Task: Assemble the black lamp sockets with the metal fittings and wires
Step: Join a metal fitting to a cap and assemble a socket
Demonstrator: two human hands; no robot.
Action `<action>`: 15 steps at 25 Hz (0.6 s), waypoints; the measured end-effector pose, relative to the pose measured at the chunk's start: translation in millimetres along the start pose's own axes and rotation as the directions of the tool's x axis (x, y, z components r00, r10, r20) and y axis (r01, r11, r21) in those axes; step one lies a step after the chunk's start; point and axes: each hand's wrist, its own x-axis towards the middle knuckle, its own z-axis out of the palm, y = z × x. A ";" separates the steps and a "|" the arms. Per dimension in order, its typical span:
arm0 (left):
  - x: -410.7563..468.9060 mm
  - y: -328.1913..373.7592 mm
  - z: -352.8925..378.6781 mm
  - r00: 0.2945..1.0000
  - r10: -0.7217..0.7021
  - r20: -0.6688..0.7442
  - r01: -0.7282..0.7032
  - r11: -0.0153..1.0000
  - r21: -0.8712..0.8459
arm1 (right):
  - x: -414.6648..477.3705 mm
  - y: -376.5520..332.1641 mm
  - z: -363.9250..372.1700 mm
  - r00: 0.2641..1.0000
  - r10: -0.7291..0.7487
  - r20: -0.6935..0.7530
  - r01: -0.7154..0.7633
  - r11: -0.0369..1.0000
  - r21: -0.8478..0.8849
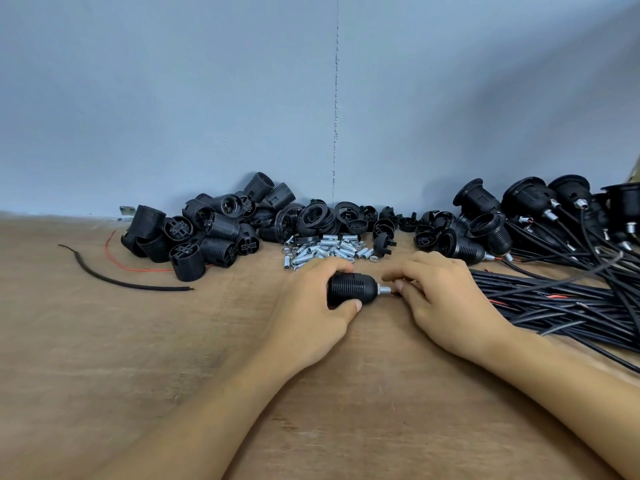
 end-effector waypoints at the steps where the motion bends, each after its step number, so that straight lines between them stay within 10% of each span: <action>1: 0.1 -0.4 -0.5 1.000 0.016 -0.008 -0.016 0.999 0.044 | 0.9 0.8 0.5 1.000 0.026 0.007 -0.026 1.000 -0.011; 15: 9.0 2.9 8.1 0.999 -0.040 -0.025 0.042 0.997 0.060 | 68.9 -27.9 22.9 0.994 0.063 -0.087 -0.045 0.980 0.195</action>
